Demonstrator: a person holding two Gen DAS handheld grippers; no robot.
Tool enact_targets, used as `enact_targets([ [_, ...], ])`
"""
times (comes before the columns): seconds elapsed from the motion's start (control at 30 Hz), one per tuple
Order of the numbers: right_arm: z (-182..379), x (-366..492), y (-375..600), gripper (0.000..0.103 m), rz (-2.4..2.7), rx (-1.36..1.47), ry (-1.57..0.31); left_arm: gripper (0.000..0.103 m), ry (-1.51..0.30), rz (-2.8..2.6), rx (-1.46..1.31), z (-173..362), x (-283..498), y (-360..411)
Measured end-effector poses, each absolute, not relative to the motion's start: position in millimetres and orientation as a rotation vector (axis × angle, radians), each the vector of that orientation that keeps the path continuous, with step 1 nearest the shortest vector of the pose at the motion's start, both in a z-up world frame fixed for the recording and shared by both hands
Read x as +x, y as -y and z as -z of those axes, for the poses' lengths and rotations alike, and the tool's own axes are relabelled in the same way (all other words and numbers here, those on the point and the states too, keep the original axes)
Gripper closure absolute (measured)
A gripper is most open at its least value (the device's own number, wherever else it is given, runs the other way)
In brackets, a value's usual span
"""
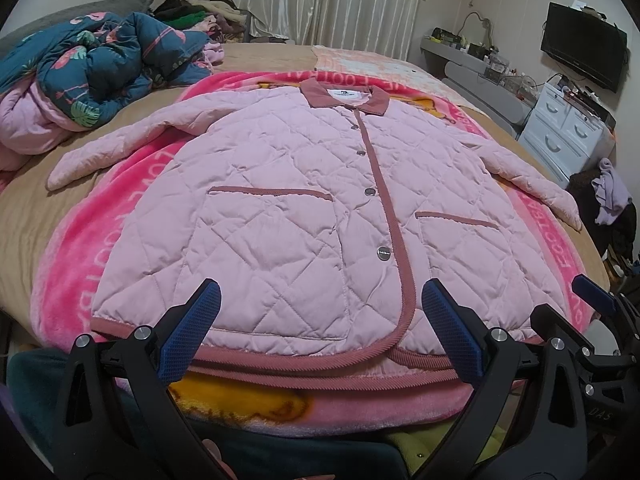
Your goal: Fold large clothes
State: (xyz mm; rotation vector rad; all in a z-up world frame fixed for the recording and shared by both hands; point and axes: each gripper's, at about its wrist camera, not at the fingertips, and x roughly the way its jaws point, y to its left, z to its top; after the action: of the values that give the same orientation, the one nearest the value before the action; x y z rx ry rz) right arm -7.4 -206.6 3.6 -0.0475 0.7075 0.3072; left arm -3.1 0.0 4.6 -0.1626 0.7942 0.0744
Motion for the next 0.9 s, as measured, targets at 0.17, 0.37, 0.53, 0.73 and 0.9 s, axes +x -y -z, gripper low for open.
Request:
enact_targets([
  [0.17,-3.1,-7.5,207.3,0.004,-0.309,-0.047,-0.706,0.009,-0.793,-0.075,-0.162,-4.0,-3.1,-0.2],
  [0.37,-4.3,-10.4,201.3,0.004,-0.31,-0.049,-0.706,0.009,-0.792,-0.074,-0.163,-4.4,-3.6,-0.4],
  [0.53,-6.0,-11.4,201.3,0.004,-0.311,-0.048,-0.707,0.009,-0.79,-0.073,-0.163,-3.7,-3.5,-0.5],
  [0.73,-4.3,-11.5,202.3,0.004,-0.31,-0.045,-0.709,0.009,-0.79,-0.074,-0.162,-4.1,-3.9,-0.1],
  [0.9,-4.3,-11.5,202.3,0.004,-0.312,-0.044,-0.712,0.009,-0.789,-0.074,-0.159,-3.4,-3.6,-0.3],
])
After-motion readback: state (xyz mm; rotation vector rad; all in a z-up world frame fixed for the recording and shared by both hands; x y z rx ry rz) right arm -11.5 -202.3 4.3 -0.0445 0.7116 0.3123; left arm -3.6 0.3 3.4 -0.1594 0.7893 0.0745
